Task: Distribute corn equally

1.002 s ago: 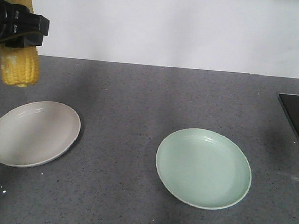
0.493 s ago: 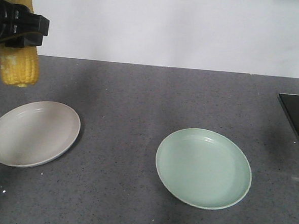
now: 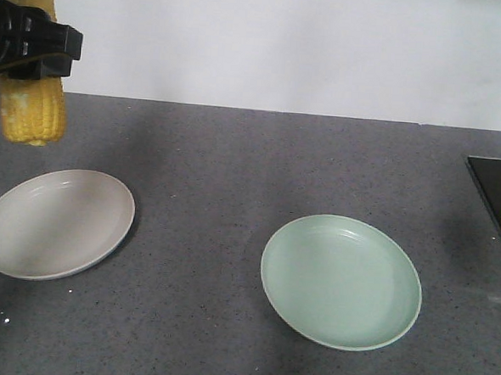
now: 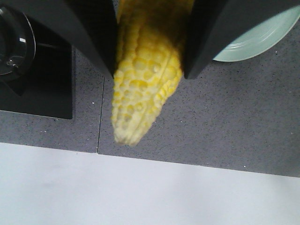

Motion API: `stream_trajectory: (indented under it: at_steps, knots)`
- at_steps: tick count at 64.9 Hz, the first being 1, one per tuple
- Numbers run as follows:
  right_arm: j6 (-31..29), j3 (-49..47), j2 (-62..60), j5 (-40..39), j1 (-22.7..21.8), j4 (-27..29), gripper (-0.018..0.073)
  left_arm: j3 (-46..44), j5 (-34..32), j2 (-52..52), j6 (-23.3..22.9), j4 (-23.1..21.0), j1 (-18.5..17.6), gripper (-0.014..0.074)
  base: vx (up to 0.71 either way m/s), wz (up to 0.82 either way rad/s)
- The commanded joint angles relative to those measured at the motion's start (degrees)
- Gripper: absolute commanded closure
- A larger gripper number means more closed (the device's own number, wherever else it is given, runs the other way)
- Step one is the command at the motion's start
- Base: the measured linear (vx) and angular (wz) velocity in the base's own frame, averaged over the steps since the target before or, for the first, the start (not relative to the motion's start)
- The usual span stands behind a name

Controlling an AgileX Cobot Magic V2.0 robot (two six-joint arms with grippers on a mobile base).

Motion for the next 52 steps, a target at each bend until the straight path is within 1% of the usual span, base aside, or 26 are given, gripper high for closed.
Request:
stream_trajectory:
  at_steps: [1, 38, 45, 52]
  knots:
    - [-0.2, -1.5, -0.9, -3.7, -0.4, 0.9, 0.0366, -1.4, -3.3, -1.6, -0.4, 0.2, 0.1, 0.0524, 0.0, 0.0]
    - [0.1, -1.5, -0.9, -3.3, -0.4, 0.9, 0.0366, -1.4, -3.3, -1.6, -0.4, 0.2, 0.1, 0.0524, 0.0, 0.0]
    - [0.5, -1.5, -0.9, -3.0, -0.4, 1.7, 0.0366, -1.4, -3.3, -1.6, -0.4, 0.2, 0.1, 0.0524, 0.0, 0.0]
    - [0.0, -1.5, -0.5, -1.7, -0.4, 3.9, 0.0366, -1.4, -3.3, -1.6, -0.4, 0.3, 0.1, 0.0524, 0.0, 0.0]
